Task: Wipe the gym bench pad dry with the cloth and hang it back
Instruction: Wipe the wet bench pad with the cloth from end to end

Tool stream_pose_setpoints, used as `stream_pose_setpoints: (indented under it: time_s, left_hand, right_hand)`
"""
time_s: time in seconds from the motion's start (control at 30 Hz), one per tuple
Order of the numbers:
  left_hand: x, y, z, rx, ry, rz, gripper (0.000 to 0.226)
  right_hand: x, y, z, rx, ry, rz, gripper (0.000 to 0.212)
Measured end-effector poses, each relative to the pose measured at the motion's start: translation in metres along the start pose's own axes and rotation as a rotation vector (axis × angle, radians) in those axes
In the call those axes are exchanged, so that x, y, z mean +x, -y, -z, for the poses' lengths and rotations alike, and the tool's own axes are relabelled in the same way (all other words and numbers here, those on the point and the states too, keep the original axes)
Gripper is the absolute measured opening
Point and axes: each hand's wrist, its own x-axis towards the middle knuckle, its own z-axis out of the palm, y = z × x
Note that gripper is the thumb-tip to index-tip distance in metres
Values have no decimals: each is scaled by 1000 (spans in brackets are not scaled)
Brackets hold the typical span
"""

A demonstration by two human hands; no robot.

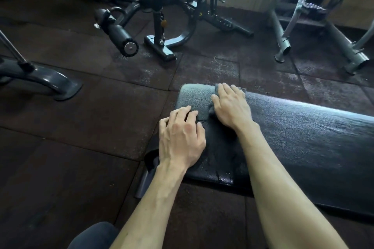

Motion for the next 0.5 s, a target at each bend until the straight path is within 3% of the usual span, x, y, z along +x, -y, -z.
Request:
stream_pose_setpoints:
  time_s: [0.17, 0.37, 0.5]
  left_hand:
    - [1, 0, 1, -16, 5, -3, 38]
    - [2, -1, 2, -29, 1, -2, 37]
    - [2, -1, 4, -40, 3, 3, 36]
  right_hand:
    - [-41, -1, -1, 29, -23, 153, 54]
    - [-15, -21, 6, 59, -12, -7, 52]
    - [-24, 7, -1, 91, -68, 48, 45]
